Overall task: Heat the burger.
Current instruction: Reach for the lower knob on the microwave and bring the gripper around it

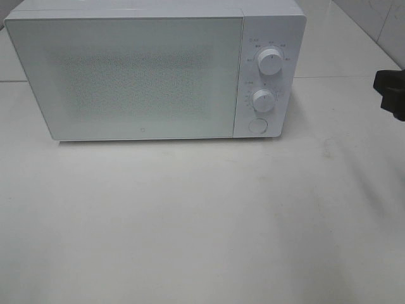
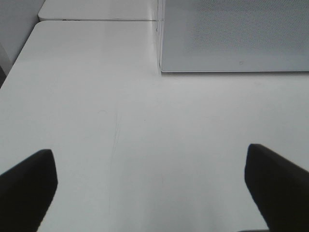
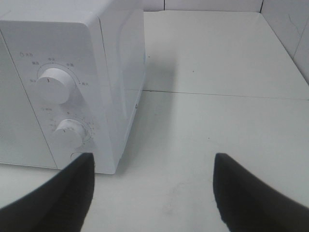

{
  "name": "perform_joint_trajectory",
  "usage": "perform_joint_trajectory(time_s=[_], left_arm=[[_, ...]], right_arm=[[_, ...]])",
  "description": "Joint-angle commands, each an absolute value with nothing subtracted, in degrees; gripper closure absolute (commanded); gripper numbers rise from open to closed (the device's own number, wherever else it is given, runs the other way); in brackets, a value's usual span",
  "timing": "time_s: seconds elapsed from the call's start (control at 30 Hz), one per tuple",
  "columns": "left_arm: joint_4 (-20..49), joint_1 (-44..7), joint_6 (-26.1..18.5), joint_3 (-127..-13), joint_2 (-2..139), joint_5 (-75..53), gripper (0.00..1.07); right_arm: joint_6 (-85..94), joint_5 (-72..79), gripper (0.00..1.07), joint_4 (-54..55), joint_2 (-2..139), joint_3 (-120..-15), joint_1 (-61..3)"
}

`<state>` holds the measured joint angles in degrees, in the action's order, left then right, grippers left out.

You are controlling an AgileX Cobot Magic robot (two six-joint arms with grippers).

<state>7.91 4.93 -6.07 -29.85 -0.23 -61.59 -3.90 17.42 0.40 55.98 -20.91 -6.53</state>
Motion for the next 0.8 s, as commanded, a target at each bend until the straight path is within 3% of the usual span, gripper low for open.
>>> perform_joint_trajectory(time_s=[0.03, 0.33, 0.8], left_arm=[[7.7, 4.9, -6.1, -29.7, -1.1, -61.5, 0.09], [7.7, 4.9, -6.1, -29.7, -1.1, -61.5, 0.09], [7.7, 4.9, -6.1, -29.7, -1.1, -61.5, 0.09]], right_arm=[[-0.8, 24.6, 0.39, 0.3, 61.1, -20.7, -6.5], [4.4, 40.5, 0.39, 8.3, 69.4, -16.7, -8.0], [13.1, 63.5, 0.38, 31.7, 85.0, -13.9, -26.1]])
